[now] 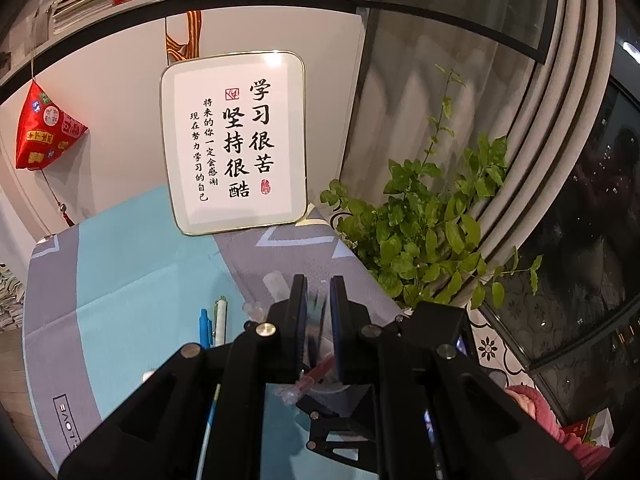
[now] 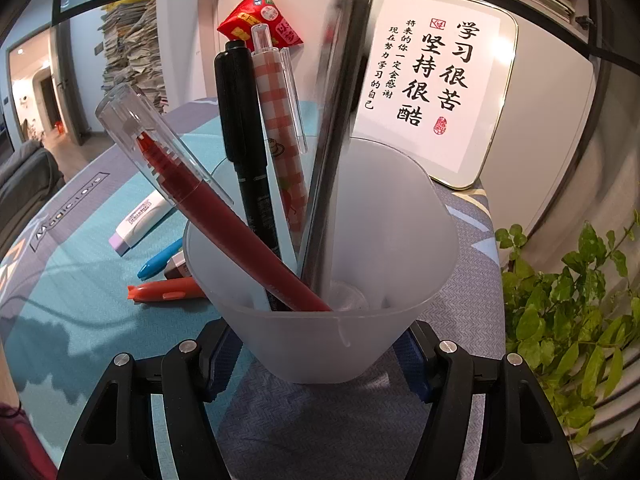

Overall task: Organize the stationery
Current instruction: 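Open the left tool and move it back over the pens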

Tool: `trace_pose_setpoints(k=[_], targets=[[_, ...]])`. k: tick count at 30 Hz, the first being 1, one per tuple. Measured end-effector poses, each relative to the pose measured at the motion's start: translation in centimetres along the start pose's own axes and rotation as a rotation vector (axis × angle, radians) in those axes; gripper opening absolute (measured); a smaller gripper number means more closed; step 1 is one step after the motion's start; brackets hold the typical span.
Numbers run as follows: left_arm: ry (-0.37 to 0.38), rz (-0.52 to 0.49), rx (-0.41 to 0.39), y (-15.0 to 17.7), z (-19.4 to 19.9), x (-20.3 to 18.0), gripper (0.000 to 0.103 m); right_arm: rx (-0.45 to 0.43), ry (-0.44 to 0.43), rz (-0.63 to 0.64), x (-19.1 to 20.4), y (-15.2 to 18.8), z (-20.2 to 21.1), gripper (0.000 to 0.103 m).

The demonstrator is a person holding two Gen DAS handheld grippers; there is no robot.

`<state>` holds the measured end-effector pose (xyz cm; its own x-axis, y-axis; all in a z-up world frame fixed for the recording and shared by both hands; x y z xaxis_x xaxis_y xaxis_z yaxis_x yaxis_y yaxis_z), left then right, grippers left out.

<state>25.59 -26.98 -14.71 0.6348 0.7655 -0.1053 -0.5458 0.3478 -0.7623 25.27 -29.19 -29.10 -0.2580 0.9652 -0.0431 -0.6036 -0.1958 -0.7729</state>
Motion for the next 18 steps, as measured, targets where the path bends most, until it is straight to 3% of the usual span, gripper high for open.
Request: trace_pose_setpoints(k=[3,5,10,14,18], targets=[[0.003,0.011,-0.025,-0.5,1.2,0.4,0.016,0.001,0.001,0.000,0.1,0.1,0.0,0.069],[-0.016,0.015,-0.060,-0.9,2.3,1.0,0.026,0.001,0.001,0.000,0.1,0.1,0.0,0.069],[-0.100,0.045,-0.116,-1.0,4.4,4.1,0.029,0.001,0.002,0.001,0.1,0.1,0.0,0.069],[-0.152,0.087,-0.084,0.5,3.9,6.6,0.029,0.001,0.001,0.000,0.1,0.0,0.0,0.069],[-0.177,0.107,-0.004,3.3,1.9,8.3,0.029,0.001,0.001,0.000,0.1,0.1,-0.1,0.069]])
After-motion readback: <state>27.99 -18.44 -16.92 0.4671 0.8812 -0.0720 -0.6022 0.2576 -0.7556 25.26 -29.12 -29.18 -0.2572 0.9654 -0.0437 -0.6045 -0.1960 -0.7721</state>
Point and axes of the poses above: each gripper's, at about its wrist camera, not at the fingertips, and z roughly against the way its jaws point, x to its left, y to its underside, the point moved 7 cm from there along -z, roughly the way its jaws point, and after that the axes turned 5 degrees about -x, right-handed, at the moved point
